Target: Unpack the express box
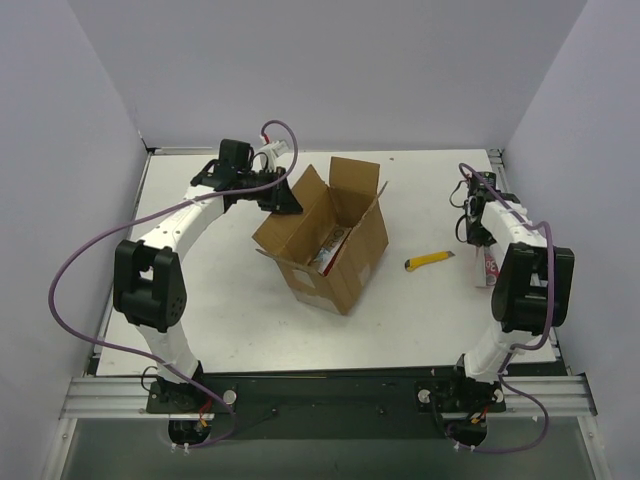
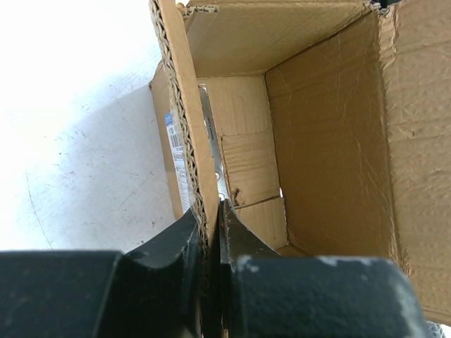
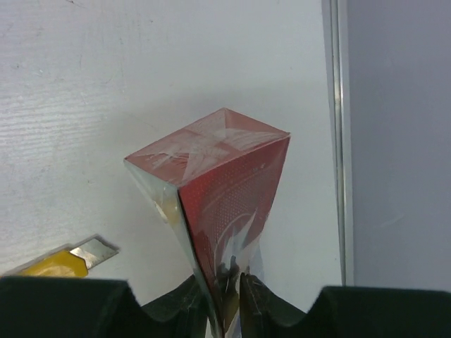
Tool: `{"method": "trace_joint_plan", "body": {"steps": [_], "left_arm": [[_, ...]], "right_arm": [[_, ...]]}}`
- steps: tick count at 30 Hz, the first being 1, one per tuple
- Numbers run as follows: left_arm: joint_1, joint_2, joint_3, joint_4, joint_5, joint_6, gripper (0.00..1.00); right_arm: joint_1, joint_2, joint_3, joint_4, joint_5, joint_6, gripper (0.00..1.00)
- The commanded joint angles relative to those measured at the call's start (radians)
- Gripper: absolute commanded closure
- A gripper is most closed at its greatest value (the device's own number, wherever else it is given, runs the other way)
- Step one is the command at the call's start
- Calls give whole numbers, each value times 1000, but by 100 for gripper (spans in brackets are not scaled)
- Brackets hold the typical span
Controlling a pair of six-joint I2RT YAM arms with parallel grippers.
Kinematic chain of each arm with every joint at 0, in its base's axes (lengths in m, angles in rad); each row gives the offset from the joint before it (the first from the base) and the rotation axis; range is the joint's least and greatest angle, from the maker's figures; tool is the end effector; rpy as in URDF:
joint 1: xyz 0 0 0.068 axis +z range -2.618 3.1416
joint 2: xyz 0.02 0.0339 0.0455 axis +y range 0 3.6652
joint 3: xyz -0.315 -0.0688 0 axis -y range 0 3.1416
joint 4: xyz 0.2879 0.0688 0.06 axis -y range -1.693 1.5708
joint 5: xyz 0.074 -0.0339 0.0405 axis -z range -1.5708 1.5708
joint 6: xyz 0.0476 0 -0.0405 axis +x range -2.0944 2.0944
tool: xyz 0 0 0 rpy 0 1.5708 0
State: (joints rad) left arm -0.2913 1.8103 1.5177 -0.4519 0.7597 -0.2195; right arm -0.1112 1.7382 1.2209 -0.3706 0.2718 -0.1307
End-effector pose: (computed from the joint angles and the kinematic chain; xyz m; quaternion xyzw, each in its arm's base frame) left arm 0.4384 -0.1657 0.3204 0.1793 0.8447 -0.4228 0.2750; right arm 0.4240 -0.0602 0.2409 0.0363 0.9340 -0.1668 0.3139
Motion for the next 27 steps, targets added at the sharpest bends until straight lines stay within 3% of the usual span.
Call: {"method": "trace_joint_plan", "body": {"steps": [1, 2, 5, 13, 18, 21, 27], "left_arm": [[-5, -52, 1, -31, -14, 62, 82], [-3, -52, 4, -25, -5, 62, 82], [-3, -46, 12, -7, 41, 52, 82], [-8, -46, 32, 38, 130, 22, 82], [-11, -39, 70, -4, 127, 74, 82], [-12, -26, 94, -4, 165, 72, 82], [-16, -9, 116, 22, 228, 42, 83]], "right_arm": [[11, 12, 37, 6, -9, 11, 68], [13, 11, 34, 2, -28, 11, 58], [15, -5, 11, -7, -48, 20, 46], [31, -143, 63, -57, -161, 49, 43], [172, -226, 239, -15, -253, -39, 42], [253, -246, 334, 33, -437, -81, 43], [489, -252, 347, 249, -699, -337, 48]]}}
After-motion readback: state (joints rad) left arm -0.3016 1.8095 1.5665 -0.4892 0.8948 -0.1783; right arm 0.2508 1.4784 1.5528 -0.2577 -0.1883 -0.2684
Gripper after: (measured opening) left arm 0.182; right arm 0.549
